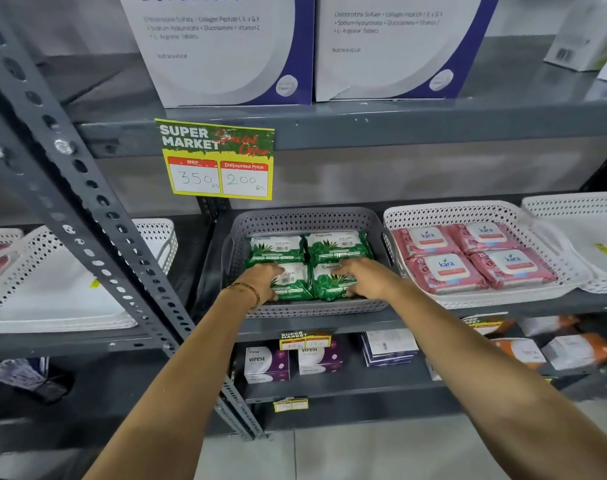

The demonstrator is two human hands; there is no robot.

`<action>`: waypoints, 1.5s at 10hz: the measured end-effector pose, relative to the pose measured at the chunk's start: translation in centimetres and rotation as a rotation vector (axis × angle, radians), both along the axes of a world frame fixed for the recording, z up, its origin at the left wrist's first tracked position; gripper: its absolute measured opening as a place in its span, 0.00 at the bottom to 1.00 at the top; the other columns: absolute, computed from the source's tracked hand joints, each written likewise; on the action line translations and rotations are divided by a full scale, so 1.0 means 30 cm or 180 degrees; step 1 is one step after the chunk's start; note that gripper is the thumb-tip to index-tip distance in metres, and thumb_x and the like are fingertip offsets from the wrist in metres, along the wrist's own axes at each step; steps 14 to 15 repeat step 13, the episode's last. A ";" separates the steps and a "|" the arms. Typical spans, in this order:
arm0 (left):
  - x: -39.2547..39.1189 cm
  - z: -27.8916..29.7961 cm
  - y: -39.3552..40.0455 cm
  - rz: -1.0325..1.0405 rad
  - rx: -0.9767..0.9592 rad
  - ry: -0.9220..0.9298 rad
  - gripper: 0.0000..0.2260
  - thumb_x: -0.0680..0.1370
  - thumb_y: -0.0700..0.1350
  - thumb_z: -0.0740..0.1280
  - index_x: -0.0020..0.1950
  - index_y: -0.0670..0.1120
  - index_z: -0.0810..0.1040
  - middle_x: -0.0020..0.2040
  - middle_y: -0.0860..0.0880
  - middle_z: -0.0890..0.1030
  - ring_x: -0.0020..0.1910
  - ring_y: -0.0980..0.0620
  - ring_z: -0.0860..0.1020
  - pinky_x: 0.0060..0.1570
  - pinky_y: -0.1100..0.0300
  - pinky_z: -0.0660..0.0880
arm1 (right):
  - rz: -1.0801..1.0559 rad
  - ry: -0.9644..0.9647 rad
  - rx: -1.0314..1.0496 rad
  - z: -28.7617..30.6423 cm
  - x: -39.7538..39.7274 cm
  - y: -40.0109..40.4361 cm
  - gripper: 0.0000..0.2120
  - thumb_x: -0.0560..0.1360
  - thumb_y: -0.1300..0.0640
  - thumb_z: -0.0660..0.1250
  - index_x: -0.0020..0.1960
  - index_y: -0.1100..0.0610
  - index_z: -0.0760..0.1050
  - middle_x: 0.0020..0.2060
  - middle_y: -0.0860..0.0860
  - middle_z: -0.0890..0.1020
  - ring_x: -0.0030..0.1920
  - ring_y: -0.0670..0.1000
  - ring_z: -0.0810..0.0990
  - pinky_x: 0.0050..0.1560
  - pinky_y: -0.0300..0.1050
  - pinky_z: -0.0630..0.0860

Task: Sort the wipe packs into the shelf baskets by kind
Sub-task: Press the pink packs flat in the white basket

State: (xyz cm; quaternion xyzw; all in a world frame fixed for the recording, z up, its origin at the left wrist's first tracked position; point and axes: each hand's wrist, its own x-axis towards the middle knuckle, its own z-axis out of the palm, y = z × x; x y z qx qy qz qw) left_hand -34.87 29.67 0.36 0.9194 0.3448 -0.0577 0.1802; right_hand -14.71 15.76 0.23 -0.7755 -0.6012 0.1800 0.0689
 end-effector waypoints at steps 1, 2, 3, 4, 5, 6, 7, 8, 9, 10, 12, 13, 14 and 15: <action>0.008 0.017 -0.002 0.0102 0.0009 -0.0293 0.32 0.71 0.50 0.71 0.71 0.49 0.61 0.72 0.45 0.66 0.68 0.44 0.67 0.67 0.47 0.67 | -0.0048 0.0031 0.0027 0.009 0.004 -0.002 0.28 0.72 0.55 0.70 0.70 0.50 0.67 0.73 0.52 0.65 0.72 0.56 0.65 0.72 0.54 0.61; 0.047 0.020 0.011 0.0254 0.0401 -0.0729 0.28 0.77 0.57 0.59 0.73 0.45 0.57 0.74 0.42 0.60 0.72 0.44 0.61 0.69 0.48 0.63 | -0.0302 -0.0003 0.0694 0.013 0.012 0.012 0.24 0.75 0.49 0.63 0.70 0.52 0.67 0.73 0.53 0.66 0.73 0.54 0.64 0.73 0.53 0.61; 0.105 -0.005 0.025 0.0374 0.0607 -0.0601 0.29 0.79 0.58 0.47 0.74 0.42 0.48 0.77 0.42 0.49 0.75 0.45 0.47 0.74 0.51 0.48 | -0.0400 -0.0559 0.0975 -0.011 0.008 0.062 0.26 0.80 0.48 0.54 0.74 0.58 0.58 0.76 0.58 0.58 0.76 0.58 0.53 0.75 0.53 0.49; 0.156 -0.054 0.046 0.0487 0.0701 -0.0304 0.30 0.79 0.58 0.41 0.73 0.41 0.39 0.76 0.42 0.40 0.75 0.46 0.39 0.73 0.52 0.39 | -0.0600 -0.0663 0.0616 -0.055 -0.003 0.128 0.30 0.81 0.45 0.46 0.76 0.60 0.43 0.76 0.61 0.45 0.76 0.61 0.41 0.74 0.55 0.37; 0.184 -0.101 0.066 0.0534 0.0744 -0.0161 0.30 0.78 0.59 0.39 0.72 0.42 0.35 0.75 0.42 0.36 0.74 0.46 0.37 0.70 0.53 0.35 | -0.0629 -0.0621 0.0472 -0.097 -0.007 0.180 0.31 0.80 0.43 0.42 0.75 0.59 0.37 0.76 0.61 0.39 0.75 0.60 0.36 0.71 0.54 0.32; 0.190 -0.141 0.071 0.0531 0.0660 -0.0101 0.31 0.78 0.61 0.40 0.72 0.41 0.35 0.75 0.42 0.36 0.74 0.46 0.37 0.70 0.54 0.34 | -0.0585 -0.0532 0.0340 -0.135 -0.008 0.199 0.30 0.80 0.44 0.41 0.76 0.59 0.37 0.76 0.60 0.39 0.76 0.58 0.35 0.73 0.55 0.32; 0.195 -0.151 0.073 0.0502 0.0670 -0.0083 0.32 0.78 0.61 0.40 0.73 0.42 0.37 0.75 0.42 0.36 0.74 0.46 0.37 0.71 0.53 0.35 | -0.0575 -0.0468 0.0209 -0.151 -0.001 0.210 0.30 0.80 0.44 0.40 0.76 0.58 0.38 0.76 0.61 0.39 0.76 0.57 0.35 0.75 0.59 0.35; 0.192 -0.158 0.068 0.0491 0.0649 -0.0040 0.32 0.78 0.61 0.40 0.73 0.41 0.37 0.75 0.41 0.37 0.74 0.45 0.38 0.73 0.52 0.36 | -0.0585 -0.0424 0.0169 -0.165 -0.005 0.210 0.30 0.80 0.44 0.41 0.76 0.58 0.38 0.76 0.61 0.39 0.76 0.57 0.35 0.75 0.60 0.35; 0.195 -0.152 0.070 0.0478 0.0606 -0.0037 0.31 0.78 0.60 0.41 0.73 0.41 0.38 0.76 0.41 0.38 0.75 0.45 0.38 0.74 0.51 0.38 | -0.0595 -0.0381 0.0155 -0.167 -0.005 0.215 0.30 0.80 0.44 0.41 0.76 0.57 0.38 0.76 0.60 0.39 0.76 0.57 0.35 0.75 0.60 0.34; 0.194 -0.150 0.068 0.0474 0.0607 -0.0011 0.31 0.79 0.59 0.41 0.73 0.41 0.38 0.76 0.42 0.39 0.75 0.46 0.38 0.74 0.52 0.37 | -0.0600 -0.0373 0.0132 -0.164 -0.008 0.216 0.29 0.80 0.44 0.41 0.76 0.57 0.38 0.76 0.60 0.40 0.76 0.57 0.35 0.75 0.60 0.33; 0.188 -0.117 0.064 0.0521 0.0402 0.0076 0.29 0.79 0.57 0.41 0.73 0.41 0.39 0.76 0.42 0.39 0.75 0.47 0.39 0.74 0.52 0.39 | -0.0556 -0.0359 -0.0174 -0.116 -0.001 0.215 0.30 0.80 0.43 0.41 0.76 0.57 0.37 0.76 0.59 0.39 0.76 0.57 0.36 0.75 0.59 0.35; 0.175 -0.063 0.046 0.0571 0.0345 -0.0108 0.27 0.80 0.55 0.41 0.73 0.41 0.40 0.76 0.43 0.40 0.75 0.48 0.40 0.74 0.54 0.40 | -0.0589 -0.0416 0.0027 -0.064 -0.007 0.196 0.31 0.80 0.43 0.42 0.76 0.58 0.40 0.77 0.59 0.43 0.77 0.58 0.40 0.76 0.58 0.39; 0.175 -0.063 0.046 0.0571 0.0345 -0.0108 0.27 0.80 0.55 0.41 0.73 0.41 0.40 0.76 0.43 0.40 0.75 0.48 0.40 0.74 0.54 0.40 | -0.0589 -0.0416 0.0027 -0.064 -0.007 0.196 0.31 0.80 0.43 0.42 0.76 0.58 0.40 0.77 0.59 0.43 0.77 0.58 0.40 0.76 0.58 0.39; 0.175 -0.063 0.046 0.0571 0.0345 -0.0108 0.27 0.80 0.55 0.41 0.73 0.41 0.40 0.76 0.43 0.40 0.75 0.48 0.40 0.74 0.54 0.40 | -0.0589 -0.0416 0.0027 -0.064 -0.007 0.196 0.31 0.80 0.43 0.42 0.76 0.58 0.40 0.77 0.59 0.43 0.77 0.58 0.40 0.76 0.58 0.39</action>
